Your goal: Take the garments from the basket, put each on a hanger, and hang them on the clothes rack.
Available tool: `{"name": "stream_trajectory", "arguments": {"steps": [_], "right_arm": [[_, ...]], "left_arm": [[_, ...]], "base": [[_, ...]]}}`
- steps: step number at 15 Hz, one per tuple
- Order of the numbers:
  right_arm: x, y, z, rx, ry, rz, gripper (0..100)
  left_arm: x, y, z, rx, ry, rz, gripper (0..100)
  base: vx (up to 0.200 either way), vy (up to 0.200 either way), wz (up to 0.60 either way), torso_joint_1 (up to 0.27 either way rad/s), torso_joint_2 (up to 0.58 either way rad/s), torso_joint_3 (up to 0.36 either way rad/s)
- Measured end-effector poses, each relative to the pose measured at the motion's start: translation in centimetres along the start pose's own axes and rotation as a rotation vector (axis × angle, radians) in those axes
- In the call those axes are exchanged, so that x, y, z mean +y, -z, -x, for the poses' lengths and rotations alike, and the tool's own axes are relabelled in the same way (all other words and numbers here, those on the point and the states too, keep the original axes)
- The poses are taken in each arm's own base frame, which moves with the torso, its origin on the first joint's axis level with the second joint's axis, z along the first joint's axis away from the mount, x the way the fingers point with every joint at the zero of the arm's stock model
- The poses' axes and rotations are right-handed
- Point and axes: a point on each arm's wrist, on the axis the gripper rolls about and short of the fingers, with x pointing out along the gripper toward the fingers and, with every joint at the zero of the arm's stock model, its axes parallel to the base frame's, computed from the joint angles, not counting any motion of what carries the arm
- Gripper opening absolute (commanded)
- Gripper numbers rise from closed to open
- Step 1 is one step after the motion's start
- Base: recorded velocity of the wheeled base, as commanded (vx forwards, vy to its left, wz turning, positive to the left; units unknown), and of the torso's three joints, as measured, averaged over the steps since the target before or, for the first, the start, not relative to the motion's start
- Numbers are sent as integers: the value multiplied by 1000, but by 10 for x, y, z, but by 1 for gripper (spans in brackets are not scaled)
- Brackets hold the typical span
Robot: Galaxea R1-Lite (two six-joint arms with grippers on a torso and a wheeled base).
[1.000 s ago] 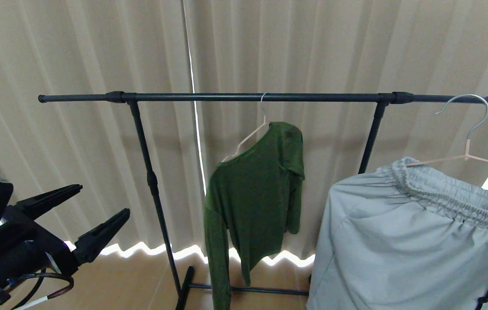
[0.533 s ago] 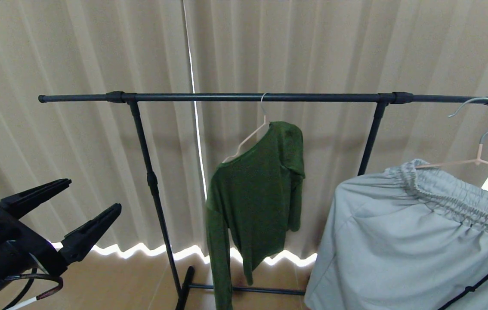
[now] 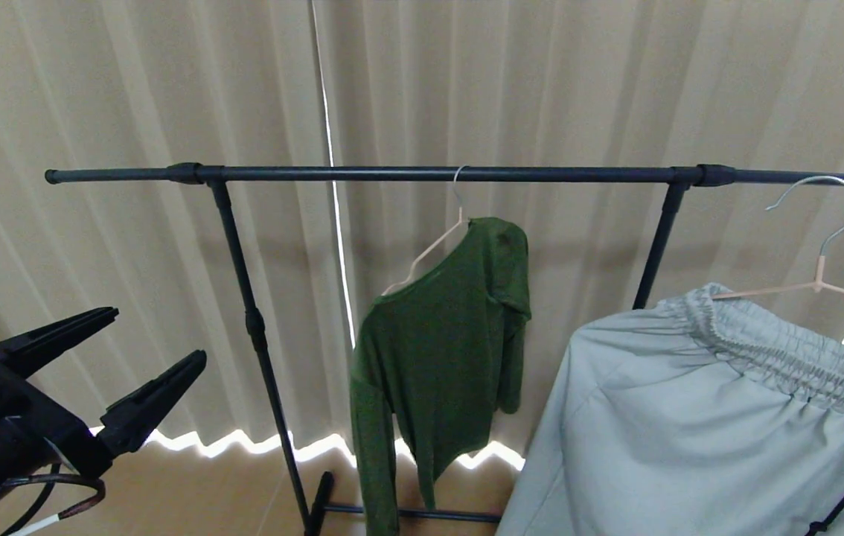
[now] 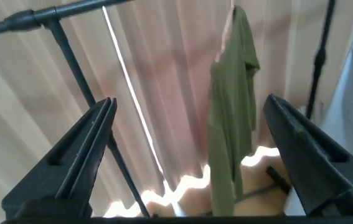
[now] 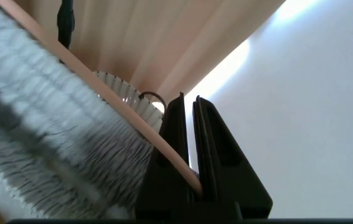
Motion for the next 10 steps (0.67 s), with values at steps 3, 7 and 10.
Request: {"name": "stream_trajectory", "arguments": {"steps": [3,7,10], "right_arm": [[1,1,0,0,-4,-5,0],[2,1,-1,2,-9,-3,0],[4,-4,-6,-10,-7,-15,0]], "left_arm": [[0,0,2,-2,1,-4,100],[-1,0,3,-8,1,-6,100],[-1,0,4,-10,2,-7,100]], "base": [[133,0,0,2,3,2],[0,0,0,0,0,0],[0,0,0,0,0,0]]}}
